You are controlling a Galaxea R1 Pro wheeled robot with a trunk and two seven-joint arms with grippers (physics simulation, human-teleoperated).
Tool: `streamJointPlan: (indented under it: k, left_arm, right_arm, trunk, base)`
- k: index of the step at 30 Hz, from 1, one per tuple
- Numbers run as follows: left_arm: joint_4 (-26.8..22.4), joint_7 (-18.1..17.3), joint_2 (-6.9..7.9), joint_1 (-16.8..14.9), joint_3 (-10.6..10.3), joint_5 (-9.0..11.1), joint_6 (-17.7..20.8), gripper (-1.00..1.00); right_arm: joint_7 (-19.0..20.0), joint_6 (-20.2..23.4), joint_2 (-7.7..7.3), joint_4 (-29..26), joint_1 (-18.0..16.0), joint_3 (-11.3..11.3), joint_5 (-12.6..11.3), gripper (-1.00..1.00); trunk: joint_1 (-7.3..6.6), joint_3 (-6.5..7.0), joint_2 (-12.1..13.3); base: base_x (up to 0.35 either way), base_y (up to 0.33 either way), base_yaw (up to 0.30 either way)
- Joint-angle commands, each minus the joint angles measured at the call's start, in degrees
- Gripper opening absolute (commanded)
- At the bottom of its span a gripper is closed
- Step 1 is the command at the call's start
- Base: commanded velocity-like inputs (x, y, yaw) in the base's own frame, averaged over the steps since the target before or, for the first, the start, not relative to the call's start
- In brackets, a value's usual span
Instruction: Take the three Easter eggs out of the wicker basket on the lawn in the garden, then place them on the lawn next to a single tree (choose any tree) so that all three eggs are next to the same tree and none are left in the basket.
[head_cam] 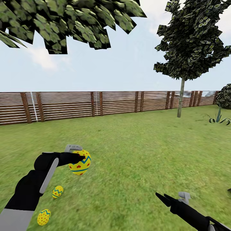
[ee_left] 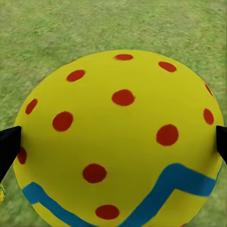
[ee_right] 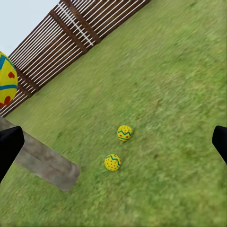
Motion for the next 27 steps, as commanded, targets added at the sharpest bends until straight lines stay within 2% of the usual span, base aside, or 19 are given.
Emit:
streamJointPlan:
  k: [1,8,27]
  left_arm:
    - [-0.03,0.08,0.04,-0.03,-0.05,0.26,0.23,-1.00]
    - [-0.01,0.08,0.04,-0.03,-0.07,0.27,0.23,-1.00]
    - [0.02,0.33,-0.02,-0.03,0.02,0.21,0.23,-1.00]
  right_arm:
    - [0.08,0.41,0.00,0.02,-0.02,-0.04,-0.33,1.00]
    - [0.08,0.42,0.00,0.02,-0.02,-0.05,-0.33,1.00]
    - [0.32,-0.02,0.00,0.02,-0.02,-0.05,-0.44,1.00]
  trunk:
    - [0.03,-0.03,-0.05]
    - [0.03,-0.03,-0.05]
    - [0.03,-0.03,-0.05]
  base:
    - [0.015,0.000,0.000]
    - [0.102,0.000,0.000]
    - [0.291,0.000,0.000]
